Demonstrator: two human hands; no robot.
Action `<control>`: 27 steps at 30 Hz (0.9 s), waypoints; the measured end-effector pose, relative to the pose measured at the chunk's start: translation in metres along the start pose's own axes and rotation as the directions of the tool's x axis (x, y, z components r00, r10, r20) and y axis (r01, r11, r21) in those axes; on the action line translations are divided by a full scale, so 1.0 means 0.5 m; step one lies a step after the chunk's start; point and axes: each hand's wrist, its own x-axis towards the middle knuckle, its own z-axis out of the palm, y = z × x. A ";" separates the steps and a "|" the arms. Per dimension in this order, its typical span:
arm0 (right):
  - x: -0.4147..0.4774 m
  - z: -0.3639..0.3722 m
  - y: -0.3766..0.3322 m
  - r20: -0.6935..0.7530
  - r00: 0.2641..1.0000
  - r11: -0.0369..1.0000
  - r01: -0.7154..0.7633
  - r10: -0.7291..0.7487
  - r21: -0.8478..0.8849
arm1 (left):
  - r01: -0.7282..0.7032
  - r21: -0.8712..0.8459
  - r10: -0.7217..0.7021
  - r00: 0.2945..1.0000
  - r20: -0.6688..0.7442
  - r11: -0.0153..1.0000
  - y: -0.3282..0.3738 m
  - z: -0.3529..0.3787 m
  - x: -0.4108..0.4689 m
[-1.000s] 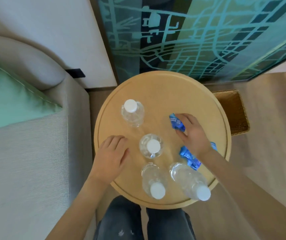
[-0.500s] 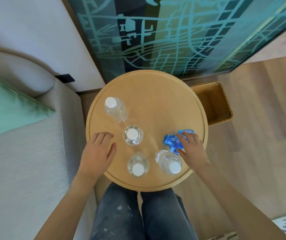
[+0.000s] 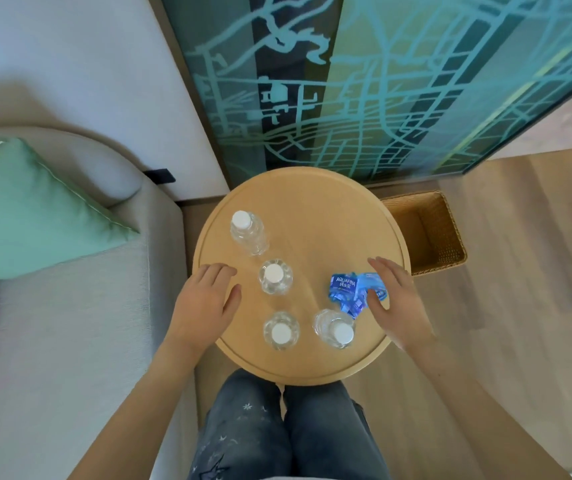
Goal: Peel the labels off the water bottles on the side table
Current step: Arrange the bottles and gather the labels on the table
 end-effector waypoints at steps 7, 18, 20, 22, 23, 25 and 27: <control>0.036 -0.062 -0.154 -0.130 0.973 0.981 0.193 -0.188 0.023 | -0.041 0.002 0.041 0.994 -0.101 0.999 0.048 -0.093 -0.005; 0.033 0.015 -0.297 -0.038 0.957 0.958 0.286 -0.287 -0.026 | -0.089 -0.021 0.087 0.993 -0.076 0.996 0.021 -0.127 -0.022; 0.037 0.043 -0.313 -0.017 0.969 0.969 0.244 -0.245 -0.023 | -0.147 -0.010 0.147 0.987 -0.059 0.989 -0.009 -0.122 -0.008; 0.042 0.068 -0.333 -0.004 0.984 0.983 0.180 -0.180 -0.022 | -0.191 -0.008 0.191 0.980 -0.050 0.981 -0.039 -0.128 0.017; 0.046 0.078 -0.344 -0.003 0.990 0.990 0.143 -0.143 -0.017 | -0.215 -0.009 0.214 0.976 -0.045 0.977 -0.053 -0.134 0.033; 0.055 0.097 -0.367 -0.005 0.998 0.998 0.065 -0.065 -0.020 | -0.276 -0.004 0.276 0.961 -0.031 0.961 -0.079 -0.147 0.071; 0.062 0.115 -0.382 -0.021 1.000 0.999 -0.008 0.007 -0.041 | -0.330 -0.018 0.330 0.944 -0.004 0.944 -0.099 -0.156 0.111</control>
